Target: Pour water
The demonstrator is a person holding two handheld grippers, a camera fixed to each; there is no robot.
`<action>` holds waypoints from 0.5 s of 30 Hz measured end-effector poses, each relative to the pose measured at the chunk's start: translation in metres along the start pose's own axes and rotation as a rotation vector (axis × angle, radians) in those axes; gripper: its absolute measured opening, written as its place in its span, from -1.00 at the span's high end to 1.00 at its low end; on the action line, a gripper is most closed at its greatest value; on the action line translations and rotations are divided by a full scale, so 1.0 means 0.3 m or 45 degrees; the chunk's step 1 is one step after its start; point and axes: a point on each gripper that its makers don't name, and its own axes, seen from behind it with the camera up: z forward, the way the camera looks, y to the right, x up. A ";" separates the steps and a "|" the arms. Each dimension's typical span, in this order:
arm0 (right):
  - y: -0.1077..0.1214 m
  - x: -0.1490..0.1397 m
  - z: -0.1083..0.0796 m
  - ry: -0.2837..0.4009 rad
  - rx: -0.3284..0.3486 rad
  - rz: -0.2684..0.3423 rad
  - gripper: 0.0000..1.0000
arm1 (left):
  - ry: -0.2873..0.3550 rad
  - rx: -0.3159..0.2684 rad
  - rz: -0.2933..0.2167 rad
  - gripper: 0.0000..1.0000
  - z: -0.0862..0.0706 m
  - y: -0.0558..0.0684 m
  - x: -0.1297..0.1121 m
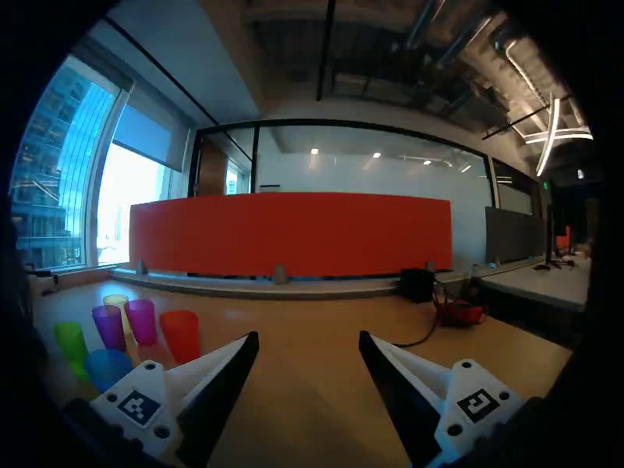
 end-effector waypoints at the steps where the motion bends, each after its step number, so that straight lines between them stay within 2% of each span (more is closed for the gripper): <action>1: 0.000 0.000 0.000 0.000 0.000 0.000 -0.99 | 0.000 0.000 0.000 -0.94 0.000 0.000 0.000; 15: 0.003 0.001 0.001 -0.001 0.000 -0.001 -0.99 | 0.000 0.000 0.000 -0.94 -0.001 0.001 0.000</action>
